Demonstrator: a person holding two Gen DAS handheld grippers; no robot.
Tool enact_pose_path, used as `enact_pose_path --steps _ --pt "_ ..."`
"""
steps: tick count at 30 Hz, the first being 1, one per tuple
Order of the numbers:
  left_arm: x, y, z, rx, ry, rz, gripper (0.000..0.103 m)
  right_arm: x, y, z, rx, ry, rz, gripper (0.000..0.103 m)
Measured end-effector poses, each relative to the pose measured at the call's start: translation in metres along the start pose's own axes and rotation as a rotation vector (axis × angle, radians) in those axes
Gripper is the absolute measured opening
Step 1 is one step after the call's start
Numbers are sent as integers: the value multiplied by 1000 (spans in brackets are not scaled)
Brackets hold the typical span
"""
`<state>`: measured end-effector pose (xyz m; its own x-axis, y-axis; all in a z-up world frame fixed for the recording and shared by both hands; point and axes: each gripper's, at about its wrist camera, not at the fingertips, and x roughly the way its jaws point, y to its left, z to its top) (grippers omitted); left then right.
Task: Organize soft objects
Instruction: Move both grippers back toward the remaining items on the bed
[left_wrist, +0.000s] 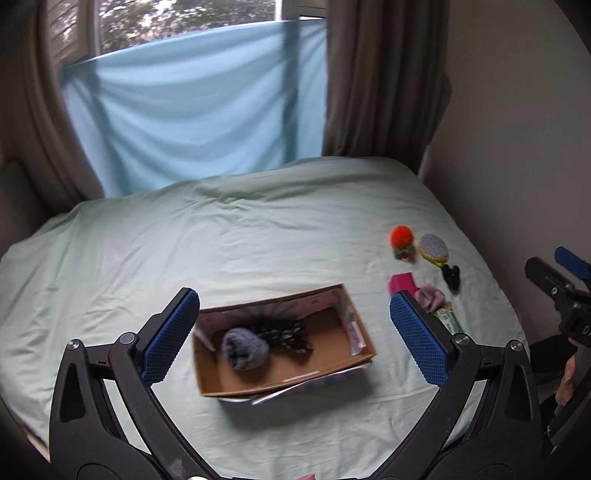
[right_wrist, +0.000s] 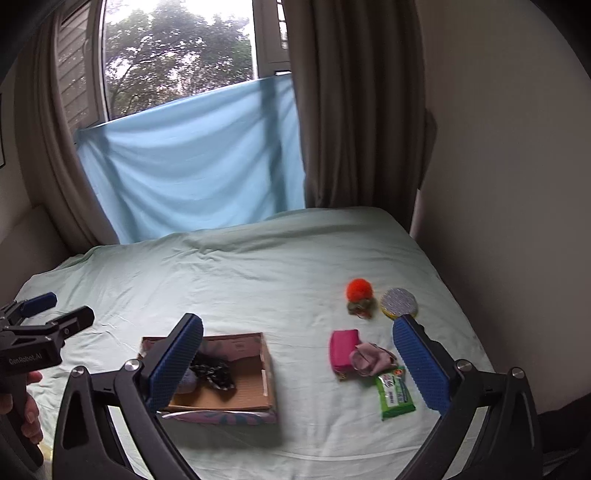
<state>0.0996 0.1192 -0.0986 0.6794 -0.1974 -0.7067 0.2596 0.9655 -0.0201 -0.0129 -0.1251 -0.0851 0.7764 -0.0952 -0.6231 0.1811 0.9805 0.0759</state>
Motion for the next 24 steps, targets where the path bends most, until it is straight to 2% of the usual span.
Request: enact_pose_path --steps 4,7,13,19,24 --pt "22 -39 10 26 11 -87 103 11 -39 -13 17 42 -11 103" --pt "45 -77 19 69 34 -126 103 27 -68 -25 22 114 -38 103" --pt "106 -157 32 191 134 -223 103 58 -120 -48 52 199 -81 103" --pt "177 -230 34 333 239 -318 103 98 -149 -69 58 235 -88 103" --pt "236 -285 29 487 312 -360 103 133 -171 -89 117 244 -96 103"
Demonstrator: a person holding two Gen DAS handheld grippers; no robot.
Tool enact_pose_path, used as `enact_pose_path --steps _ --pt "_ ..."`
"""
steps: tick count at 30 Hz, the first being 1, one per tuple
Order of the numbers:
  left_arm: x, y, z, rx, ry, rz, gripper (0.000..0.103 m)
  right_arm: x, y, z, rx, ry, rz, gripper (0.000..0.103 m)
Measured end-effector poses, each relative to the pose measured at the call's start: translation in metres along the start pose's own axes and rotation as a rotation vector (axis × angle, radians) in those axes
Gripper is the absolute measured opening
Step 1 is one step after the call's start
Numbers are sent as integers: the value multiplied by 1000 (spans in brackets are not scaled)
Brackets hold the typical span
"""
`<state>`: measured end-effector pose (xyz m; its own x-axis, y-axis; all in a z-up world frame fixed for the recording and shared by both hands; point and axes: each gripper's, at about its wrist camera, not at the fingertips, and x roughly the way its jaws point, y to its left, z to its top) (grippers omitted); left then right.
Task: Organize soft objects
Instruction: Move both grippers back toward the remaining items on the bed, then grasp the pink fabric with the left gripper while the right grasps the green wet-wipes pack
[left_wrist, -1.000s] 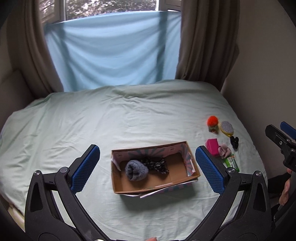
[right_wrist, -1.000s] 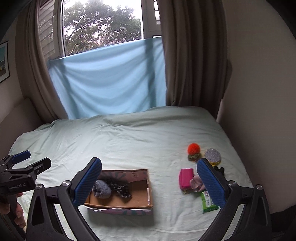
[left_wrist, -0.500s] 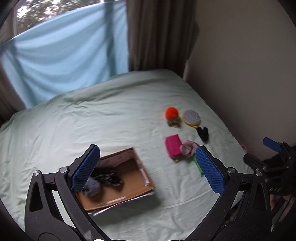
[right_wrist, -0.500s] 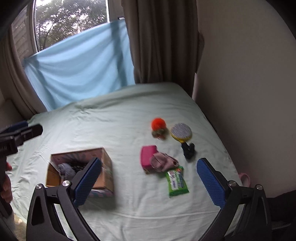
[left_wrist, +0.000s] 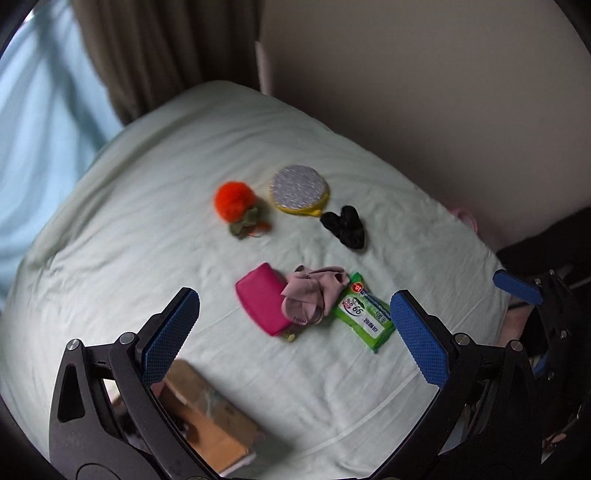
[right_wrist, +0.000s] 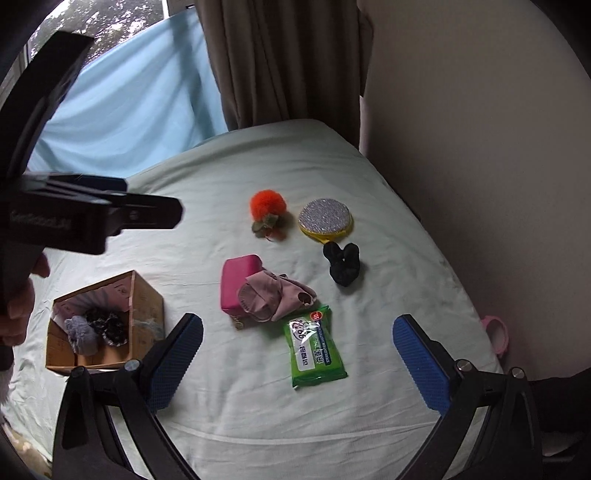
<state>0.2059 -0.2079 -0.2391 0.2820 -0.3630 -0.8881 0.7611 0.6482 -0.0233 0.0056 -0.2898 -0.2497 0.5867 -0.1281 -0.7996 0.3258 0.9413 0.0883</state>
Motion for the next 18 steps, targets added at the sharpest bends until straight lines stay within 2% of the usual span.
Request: enact_pose_path --steps 5,11,13,15,18 --pt "77 -15 19 133 122 -37 103 48 -12 -10 25 17 -10 103" --pt "163 -29 20 273 264 -110 103 110 -19 -28 51 78 -13 102" --pt "182 -36 16 325 299 -117 103 126 -19 -34 49 102 -13 102" --pt "202 -40 11 373 328 -117 102 140 -19 -39 49 129 -3 96" --pt "222 -40 6 384 358 -122 102 159 -19 -45 51 162 1 95"
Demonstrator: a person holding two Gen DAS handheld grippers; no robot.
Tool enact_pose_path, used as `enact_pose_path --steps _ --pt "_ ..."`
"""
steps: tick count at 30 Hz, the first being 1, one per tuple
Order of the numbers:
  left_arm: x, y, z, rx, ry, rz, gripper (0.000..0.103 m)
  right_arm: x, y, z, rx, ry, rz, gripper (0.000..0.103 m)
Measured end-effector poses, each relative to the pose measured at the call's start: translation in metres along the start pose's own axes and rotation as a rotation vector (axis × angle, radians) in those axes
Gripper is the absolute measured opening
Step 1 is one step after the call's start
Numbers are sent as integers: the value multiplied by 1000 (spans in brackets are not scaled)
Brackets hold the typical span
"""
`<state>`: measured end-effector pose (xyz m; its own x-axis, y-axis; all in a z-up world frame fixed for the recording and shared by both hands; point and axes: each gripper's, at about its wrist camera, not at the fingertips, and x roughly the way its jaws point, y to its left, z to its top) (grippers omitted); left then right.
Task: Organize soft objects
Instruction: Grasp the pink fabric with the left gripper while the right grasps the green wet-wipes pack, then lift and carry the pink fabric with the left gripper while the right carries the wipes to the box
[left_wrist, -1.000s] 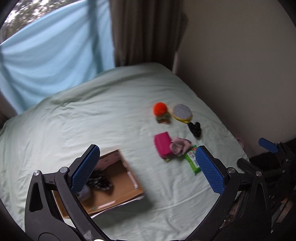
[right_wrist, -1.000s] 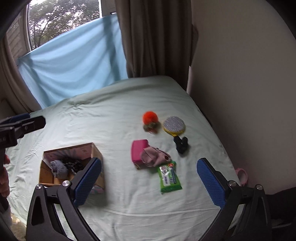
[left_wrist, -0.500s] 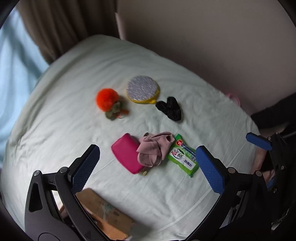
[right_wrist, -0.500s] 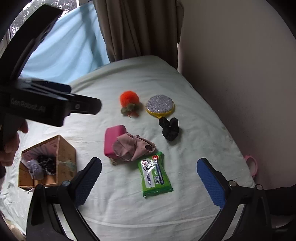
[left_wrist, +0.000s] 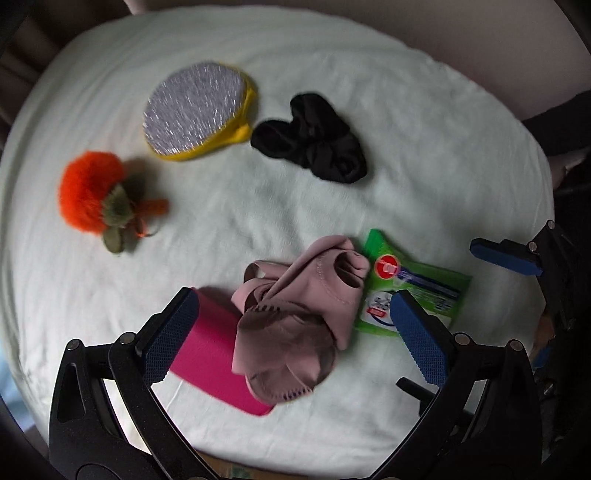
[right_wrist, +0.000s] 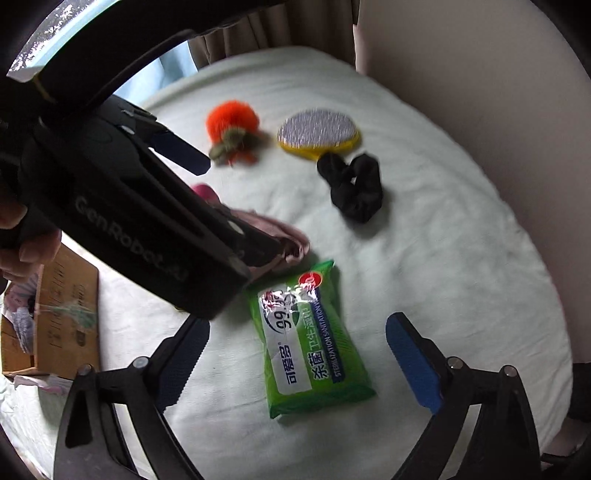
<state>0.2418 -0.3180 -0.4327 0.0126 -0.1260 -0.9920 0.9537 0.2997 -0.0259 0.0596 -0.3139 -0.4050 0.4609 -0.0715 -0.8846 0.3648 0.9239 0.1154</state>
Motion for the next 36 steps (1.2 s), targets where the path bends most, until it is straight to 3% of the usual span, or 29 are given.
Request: enact_pose_path --steps 4,6,9,13,20,27,36 --pt "25 4 1 -6 28 0 99 22 2 -3 -18 29 -10 95" --pt "35 4 1 -1 40 -2 94 31 3 -4 -30 42 -13 86" --pt "48 3 1 -2 65 -14 82 43 4 -8 -38 75 -15 73" --pt "52 9 1 -35 69 -54 55 49 7 -12 -60 85 -44 67" --pt "54 4 0 -20 84 -52 33 42 6 -17 -84 73 -49 44" --pt "37 -8 -4 -55 51 -41 28 17 -2 -24 -52 37 -38 38" --pt "-29 -9 -14 -119 -46 -15 28 -34 -4 -10 -60 -16 -37 38"
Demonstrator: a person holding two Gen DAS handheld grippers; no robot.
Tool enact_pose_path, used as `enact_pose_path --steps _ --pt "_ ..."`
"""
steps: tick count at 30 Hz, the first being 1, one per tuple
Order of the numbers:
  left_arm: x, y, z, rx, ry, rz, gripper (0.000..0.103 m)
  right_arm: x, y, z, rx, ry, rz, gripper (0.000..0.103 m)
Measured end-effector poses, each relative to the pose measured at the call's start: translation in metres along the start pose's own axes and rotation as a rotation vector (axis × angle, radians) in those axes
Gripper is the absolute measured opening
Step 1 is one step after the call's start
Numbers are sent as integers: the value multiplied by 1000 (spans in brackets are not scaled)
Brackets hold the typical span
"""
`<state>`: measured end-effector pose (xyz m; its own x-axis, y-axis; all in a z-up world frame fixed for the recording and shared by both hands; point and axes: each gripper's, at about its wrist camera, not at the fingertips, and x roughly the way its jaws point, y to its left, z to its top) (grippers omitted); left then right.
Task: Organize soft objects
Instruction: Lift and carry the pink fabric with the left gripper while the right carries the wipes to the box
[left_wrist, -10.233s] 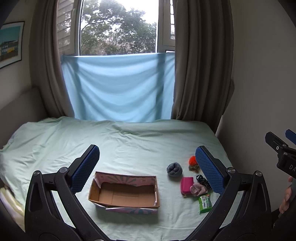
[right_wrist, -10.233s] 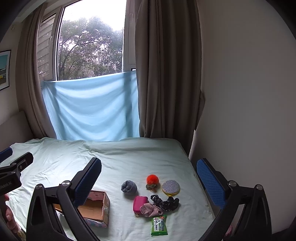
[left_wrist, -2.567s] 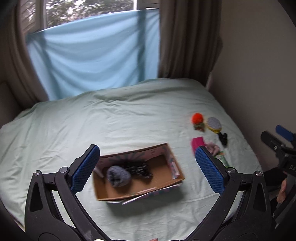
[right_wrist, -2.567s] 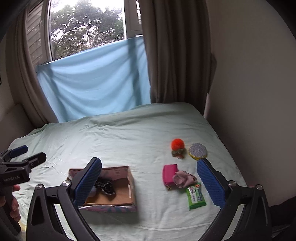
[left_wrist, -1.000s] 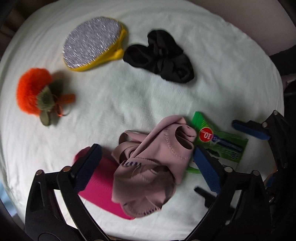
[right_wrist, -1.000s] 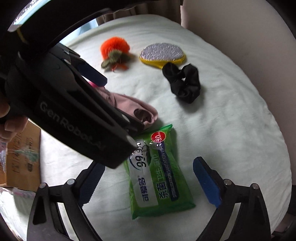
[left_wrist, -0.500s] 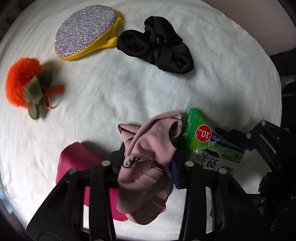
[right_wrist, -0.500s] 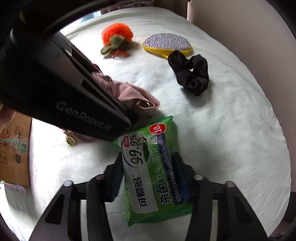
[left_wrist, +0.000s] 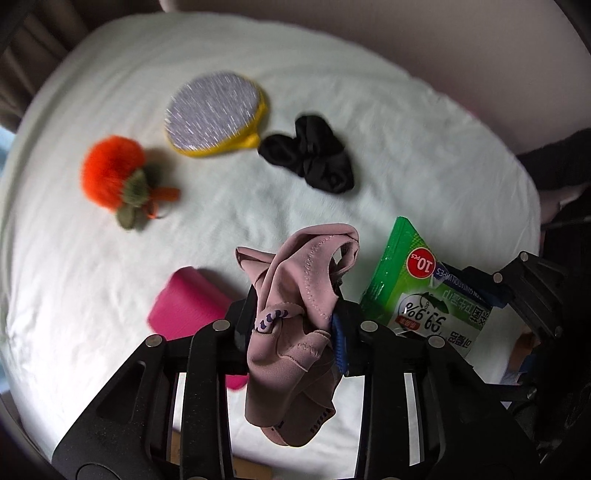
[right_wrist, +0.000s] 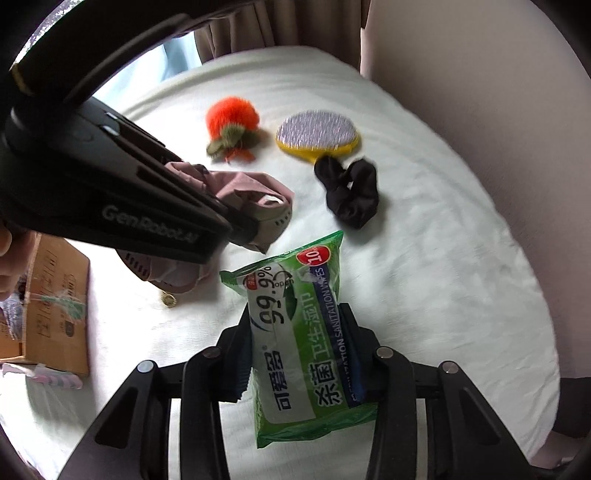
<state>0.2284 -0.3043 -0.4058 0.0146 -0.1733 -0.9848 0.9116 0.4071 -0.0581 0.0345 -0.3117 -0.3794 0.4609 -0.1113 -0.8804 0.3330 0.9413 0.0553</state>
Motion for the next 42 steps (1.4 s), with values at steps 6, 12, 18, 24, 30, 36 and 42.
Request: enact_pose_path --steps 6,12,18,24,30,36,42 --pt "-69 0 -13 -102 -92 25 28 -54 0 16 -44 -57 -1 38" --pt "-144 2 -43 -280 -198 44 28 -120 16 39 -142 -113 52 38" --pt "-222 9 -106 -508 -319 108 28 -171 43 61 -226 -139 171 38" --pt "-269 27 -183 -772 -395 162 28 -211 93 74 -328 -159 274 38" --pt "-294 51 -263 -934 -435 219 28 -229 165 83 -407 -166 358 38" --pt "-300 87 -341 -1053 -420 256 28 -215 234 88 -392 -110 427 38" --pt "-280 128 -404 -1116 -356 269 28 -169 292 86 -329 11 435 38"
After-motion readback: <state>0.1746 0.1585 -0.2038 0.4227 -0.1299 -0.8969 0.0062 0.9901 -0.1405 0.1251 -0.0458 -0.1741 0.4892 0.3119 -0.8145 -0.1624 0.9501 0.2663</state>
